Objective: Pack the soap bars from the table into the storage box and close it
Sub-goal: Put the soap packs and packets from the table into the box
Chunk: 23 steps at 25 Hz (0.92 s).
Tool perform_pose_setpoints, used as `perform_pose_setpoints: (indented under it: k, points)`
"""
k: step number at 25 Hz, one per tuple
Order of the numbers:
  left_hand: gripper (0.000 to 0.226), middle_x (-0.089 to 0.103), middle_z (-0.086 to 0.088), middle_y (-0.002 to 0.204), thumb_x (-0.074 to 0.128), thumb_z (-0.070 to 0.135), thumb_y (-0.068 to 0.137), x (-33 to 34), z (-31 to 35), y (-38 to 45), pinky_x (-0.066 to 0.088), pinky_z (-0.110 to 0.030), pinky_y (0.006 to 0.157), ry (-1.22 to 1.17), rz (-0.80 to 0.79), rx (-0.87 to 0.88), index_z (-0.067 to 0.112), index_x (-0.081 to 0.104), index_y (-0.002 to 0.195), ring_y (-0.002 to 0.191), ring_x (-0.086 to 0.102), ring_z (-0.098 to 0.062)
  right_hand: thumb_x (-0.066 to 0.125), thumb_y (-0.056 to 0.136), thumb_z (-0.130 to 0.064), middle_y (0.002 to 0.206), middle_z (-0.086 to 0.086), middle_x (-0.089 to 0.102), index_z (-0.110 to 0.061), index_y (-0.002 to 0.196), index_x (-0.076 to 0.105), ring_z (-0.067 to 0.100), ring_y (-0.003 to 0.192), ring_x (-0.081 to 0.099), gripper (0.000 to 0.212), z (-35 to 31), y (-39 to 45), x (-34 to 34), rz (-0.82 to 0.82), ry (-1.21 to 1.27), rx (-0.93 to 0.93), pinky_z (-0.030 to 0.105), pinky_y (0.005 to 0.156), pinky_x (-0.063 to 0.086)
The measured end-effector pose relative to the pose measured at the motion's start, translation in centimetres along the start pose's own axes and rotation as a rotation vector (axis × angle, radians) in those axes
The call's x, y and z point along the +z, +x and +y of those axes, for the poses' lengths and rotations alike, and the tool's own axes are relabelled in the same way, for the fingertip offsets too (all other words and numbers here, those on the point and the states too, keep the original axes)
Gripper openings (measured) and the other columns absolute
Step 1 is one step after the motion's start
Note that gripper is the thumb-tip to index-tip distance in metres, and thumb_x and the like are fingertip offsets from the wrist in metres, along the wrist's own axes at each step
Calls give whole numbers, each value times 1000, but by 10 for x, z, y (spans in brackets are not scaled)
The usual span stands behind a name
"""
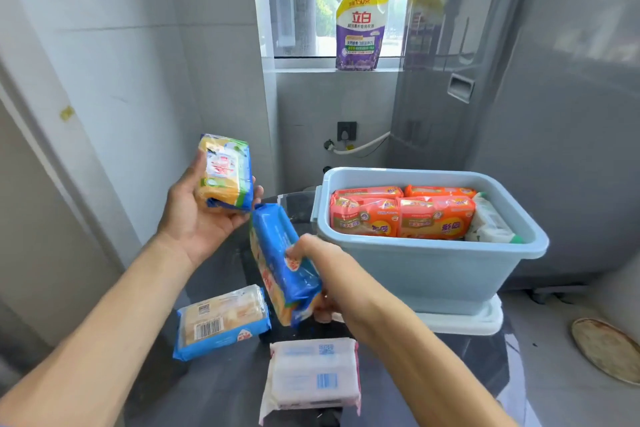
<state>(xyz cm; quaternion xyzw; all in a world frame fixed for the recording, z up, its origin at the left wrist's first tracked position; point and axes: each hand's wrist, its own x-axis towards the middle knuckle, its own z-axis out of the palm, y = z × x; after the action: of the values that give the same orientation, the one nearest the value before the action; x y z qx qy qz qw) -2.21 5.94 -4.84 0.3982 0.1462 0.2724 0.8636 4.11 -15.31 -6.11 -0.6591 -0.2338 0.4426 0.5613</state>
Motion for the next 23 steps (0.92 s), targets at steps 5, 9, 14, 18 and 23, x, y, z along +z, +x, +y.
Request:
perform_pose_setpoints:
  k: [5, 9, 14, 18, 23]
  points:
    - [36, 69, -19, 118, 58, 24, 89, 45, 8, -9, 56, -40, 87, 102, -71, 137, 10, 66, 121, 107, 68, -34, 49, 83, -43, 97, 29, 58, -7, 98, 66, 28, 65, 54, 43, -42, -48, -42, -290, 466, -134, 23, 46, 31]
    - [42, 74, -4, 101, 78, 26, 74, 93, -11, -9, 59, -32, 62, 432, -50, 240, 14, 67, 114, 83, 71, -21, 60, 83, -55, 110, 21, 72, -13, 112, 74, 29, 77, 70, 53, -68, -72, -97, -78, 395, -350, 30, 53, 48]
    - [45, 74, 4, 98, 83, 40, 67, 135, -50, 9, 59, -41, 78, 1275, -430, 225, 29, 66, 107, 91, 70, -18, 68, 83, -22, 106, 17, 75, -9, 108, 71, 33, 94, 73, 28, -80, -63, -170, 437, 212, -406, 48, 81, 60]
    - [36, 60, 12, 92, 73, 46, 78, 147, -80, 24, 47, -32, 73, 2035, -574, 242, 31, 61, 108, 86, 56, -18, 73, 83, -8, 97, 5, 78, -21, 106, 68, 22, 89, 75, 27, -75, -44, -200, 511, -171, -537, 35, 71, 61]
    - [51, 58, 11, 113, 77, 46, 75, 137, -78, 23, 40, -37, 88, 2076, -427, 363, 38, 61, 123, 93, 49, -13, 74, 84, -7, 107, -23, 68, -52, 120, 52, -4, 99, 64, 62, -53, -22, -220, 232, -888, -575, 15, 84, 49]
